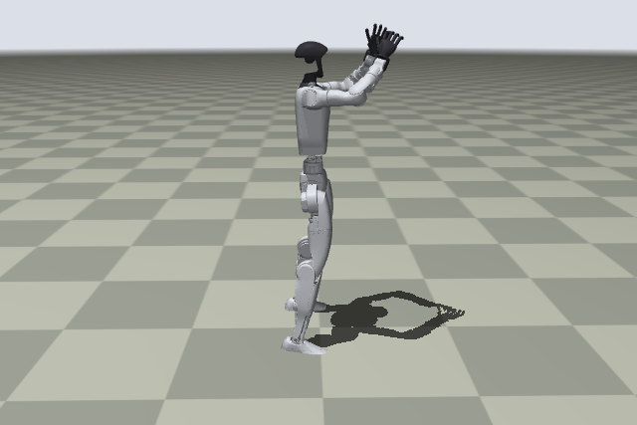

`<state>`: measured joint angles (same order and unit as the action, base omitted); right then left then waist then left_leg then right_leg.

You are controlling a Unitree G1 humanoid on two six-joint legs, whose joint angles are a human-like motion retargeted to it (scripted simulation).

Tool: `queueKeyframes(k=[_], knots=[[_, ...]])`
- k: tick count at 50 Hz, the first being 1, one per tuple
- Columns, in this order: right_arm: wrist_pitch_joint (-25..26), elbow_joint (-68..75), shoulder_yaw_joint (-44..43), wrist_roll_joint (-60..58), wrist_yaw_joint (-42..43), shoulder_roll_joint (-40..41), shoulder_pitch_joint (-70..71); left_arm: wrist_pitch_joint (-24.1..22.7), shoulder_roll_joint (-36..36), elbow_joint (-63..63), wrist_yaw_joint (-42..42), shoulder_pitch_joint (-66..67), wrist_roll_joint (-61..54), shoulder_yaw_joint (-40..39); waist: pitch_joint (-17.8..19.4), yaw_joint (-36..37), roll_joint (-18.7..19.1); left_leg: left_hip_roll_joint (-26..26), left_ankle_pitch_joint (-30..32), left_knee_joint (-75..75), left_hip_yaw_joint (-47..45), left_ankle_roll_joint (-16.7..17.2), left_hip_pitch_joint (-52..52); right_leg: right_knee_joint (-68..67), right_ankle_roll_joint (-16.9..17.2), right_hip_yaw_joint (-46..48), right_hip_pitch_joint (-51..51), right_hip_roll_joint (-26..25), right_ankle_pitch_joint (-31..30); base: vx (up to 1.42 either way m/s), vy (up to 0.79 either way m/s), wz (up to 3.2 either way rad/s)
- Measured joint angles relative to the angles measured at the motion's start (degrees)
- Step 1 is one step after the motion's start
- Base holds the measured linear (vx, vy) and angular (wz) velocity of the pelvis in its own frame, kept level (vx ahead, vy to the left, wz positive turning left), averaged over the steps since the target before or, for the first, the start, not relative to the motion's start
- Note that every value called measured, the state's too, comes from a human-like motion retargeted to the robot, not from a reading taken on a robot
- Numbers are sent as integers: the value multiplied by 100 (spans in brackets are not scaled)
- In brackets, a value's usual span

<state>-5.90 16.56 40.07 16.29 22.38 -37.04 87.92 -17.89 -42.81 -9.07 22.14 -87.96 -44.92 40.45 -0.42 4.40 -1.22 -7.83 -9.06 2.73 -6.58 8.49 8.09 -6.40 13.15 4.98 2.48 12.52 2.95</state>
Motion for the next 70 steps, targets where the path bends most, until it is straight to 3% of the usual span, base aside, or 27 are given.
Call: queueKeyframes(k=[5,10,15,20,25,30,36,38,41,47,52,55,60,65,70], knots=[[-73,-103,363,-213,724,-330,1924,-531,-164,112,367,-1633,-51,386,-18,22,24,-3,9,-19,-13,81,-92,45,45,14,-77,1,-30,0,0,0],[-73,53,606,-181,904,-410,2431,-674,-100,28,264,-1794,-452,398,-34,10,29,17,-2,-19,-2,72,-93,53,45,33,-63,24,-18,0,0,0],[-229,-238,469,488,228,-414,1211,-392,51,93,-492,-296,-1428,-97,-14,-64,31,54,-150,343,-6,-28,-160,-36,2,68,37,100,82,0,0,0],[134,-356,331,80,-409,-494,-856,446,-71,-34,-1102,2000,-1699,-617,41,-186,70,53,-102,64,39,-56,136,-69,-69,47,169,69,126,0,0,0],[424,-119,378,-988,-1074,-1466,-2149,1051,-670,-472,-1420,3445,-359,-973,255,-201,88,62,-193,301,-1,-68,101,-90,-61,78,263,110,182,0,0,0],[377,-224,283,-1903,-1156,-3038,-2600,995,-1987,-570,-1366,4025,1249,-1437,380,-154,139,39,-105,0,32,26,235,-34,-5,84,270,61,141,0,0,0],[419,-137,530,-3107,-577,-5083,-1864,788,-3831,-774,-449,3706,3161,-1708,357,-104,95,47,-107,93,15,101,54,31,107,129,187,87,94,0,0,0],[348,74,729,-3550,-248,-5481,-1316,566,-4356,-994,19,3331,3842,-1595,407,-76,146,-126,-270,275,-2,290,-6,64,172,113,204,-97,28,0,-11,-12],[495,492,1173,-4162,320,-5769,-393,593,-4870,-1391,689,2660,4680,-1264,422,-70,153,-240,-268,216,-23,411,32,88,185,101,202,-227,-10,0,-7,-8],[897,1489,1971,-4677,686,-5380,1021,1047,-4696,-2399,1256,1775,5736,-885,402,-103,214,-240,-244,81,-10,421,184,77,185,89,277,-239,17,0,0,0],[835,1602,1327,-4381,33,-4571,-25,1199,-3654,-2664,686,2661,5589,-1507,380,-169,280,-116,-434,479,18,278,87,0,185,111,376,-69,127,1,2,4],[700,1235,820,-3955,-578,-3803,-1097,1124,-3029,-2192,-59,3197,5134,-1340,360,-243,257,-26,-448,475,46,201,141,-51,185,113,421,28,180,0,0,0],[557,242,771,-3203,-1241,-2608,-1616,979,-2302,-836,-911,2765,4276,-244,346,-205,210,13,-332,113,70,178,354,-92,185,45,403,32,182,0,0,-4],[491,-899,686,-2368,-1000,-1953,-889,697,-1928,533,-520,1531,3284,-36,323,-137,161,4,-288,50,32,196,360,-81,185,-7,354,10,151,0,0,0],[411,-1515,513,-1249,-568,-1606,404,247,-1714,1102,-209,48,1886,-65,235,-91,141,-31,-256,54,14,242,245,-40,185,-24,244,-32,86,0,0,0]])
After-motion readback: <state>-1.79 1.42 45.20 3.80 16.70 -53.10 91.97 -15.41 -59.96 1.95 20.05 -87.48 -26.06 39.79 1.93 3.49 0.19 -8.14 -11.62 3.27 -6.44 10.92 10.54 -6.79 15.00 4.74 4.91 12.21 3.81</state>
